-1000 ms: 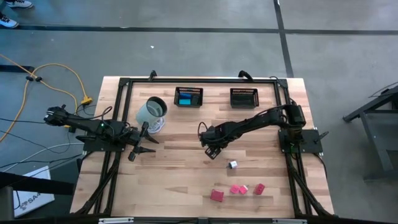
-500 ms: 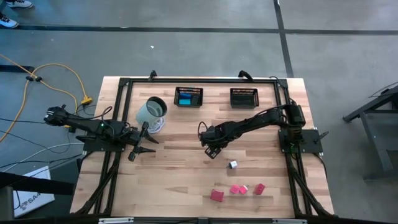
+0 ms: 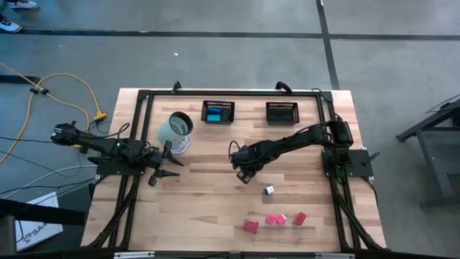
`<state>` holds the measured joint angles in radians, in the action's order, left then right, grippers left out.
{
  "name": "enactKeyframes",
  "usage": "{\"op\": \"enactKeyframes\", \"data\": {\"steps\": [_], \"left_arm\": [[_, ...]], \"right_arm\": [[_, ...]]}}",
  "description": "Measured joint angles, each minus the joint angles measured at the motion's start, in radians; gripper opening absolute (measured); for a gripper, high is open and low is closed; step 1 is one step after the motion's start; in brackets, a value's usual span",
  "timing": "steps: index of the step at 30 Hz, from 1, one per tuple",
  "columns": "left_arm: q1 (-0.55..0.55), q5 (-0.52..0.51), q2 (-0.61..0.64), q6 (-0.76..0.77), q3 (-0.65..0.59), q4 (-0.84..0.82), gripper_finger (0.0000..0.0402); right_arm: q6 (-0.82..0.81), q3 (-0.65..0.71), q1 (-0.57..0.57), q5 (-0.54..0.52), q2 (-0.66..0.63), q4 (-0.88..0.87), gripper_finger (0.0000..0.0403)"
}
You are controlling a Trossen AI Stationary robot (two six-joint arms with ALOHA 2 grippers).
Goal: Pick & Place Office items
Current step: Put the green charger adapter into the right black bin
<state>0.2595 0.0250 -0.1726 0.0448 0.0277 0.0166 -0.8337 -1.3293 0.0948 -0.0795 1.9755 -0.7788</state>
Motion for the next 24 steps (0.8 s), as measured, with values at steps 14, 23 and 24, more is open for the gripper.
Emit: {"op": "enactKeyframes", "data": {"steps": [14,23,24], "left_arm": [[0.0,0.0,0.0,0.0,0.0,0.0,0.018],[0.0,0.0,0.0,0.0,0.0,0.0,0.018],[0.0,0.0,0.0,0.0,0.0,0.0,0.018]], "right_arm": [[0.032,0.0,-0.001,-0.021,-0.015,0.007,0.0129],[0.078,0.0,-0.052,-0.06,-0.084,0.003,0.0127],[0.086,0.0,-0.063,-0.061,-0.094,-0.001,0.0127]]}}
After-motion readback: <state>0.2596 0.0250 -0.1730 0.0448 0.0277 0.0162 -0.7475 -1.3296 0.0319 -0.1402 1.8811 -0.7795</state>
